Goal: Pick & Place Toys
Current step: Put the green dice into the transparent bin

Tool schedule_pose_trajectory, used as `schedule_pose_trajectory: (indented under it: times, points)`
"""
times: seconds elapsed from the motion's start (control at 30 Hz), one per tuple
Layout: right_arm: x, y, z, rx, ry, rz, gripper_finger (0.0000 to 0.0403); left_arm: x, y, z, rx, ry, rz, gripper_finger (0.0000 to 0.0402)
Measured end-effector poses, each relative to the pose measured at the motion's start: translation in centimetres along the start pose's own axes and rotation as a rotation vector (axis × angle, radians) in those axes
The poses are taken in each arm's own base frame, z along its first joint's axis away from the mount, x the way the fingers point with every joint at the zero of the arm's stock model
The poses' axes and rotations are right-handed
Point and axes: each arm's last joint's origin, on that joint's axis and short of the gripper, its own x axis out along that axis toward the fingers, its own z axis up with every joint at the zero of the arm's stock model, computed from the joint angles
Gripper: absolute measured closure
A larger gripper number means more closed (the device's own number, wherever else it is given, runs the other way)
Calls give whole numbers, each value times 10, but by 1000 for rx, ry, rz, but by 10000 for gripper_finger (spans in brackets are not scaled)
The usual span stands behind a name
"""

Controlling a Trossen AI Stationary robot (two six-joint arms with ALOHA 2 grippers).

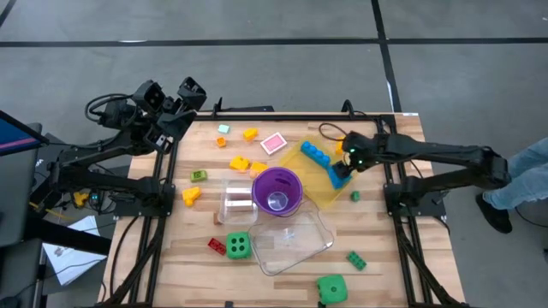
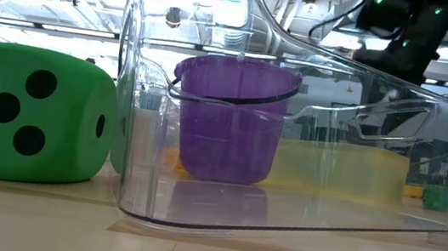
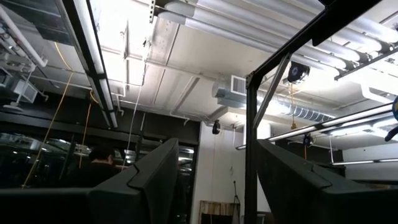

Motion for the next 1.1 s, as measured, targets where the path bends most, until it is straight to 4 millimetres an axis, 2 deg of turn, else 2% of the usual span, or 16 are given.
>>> schedule_pose_trajectory:
  times: [0.27,0.43,0.57,0.9,1.1]
  points:
    - [-49,-4,-1,108,-241,281,82,0,0,0,2,0,1,196]
    - [-79,-9,-5,111,-401,438,82,0,0,0,2,0,2,196]
    - [-94,-14,-9,69,-490,497,82,0,0,0,14,0,6,196]
    - [-109,-19,-13,44,-574,561,82,1,3,-4,18,15,33,196]
    - [-110,-18,-13,41,-580,576,82,1,4,-3,19,-3,63,193]
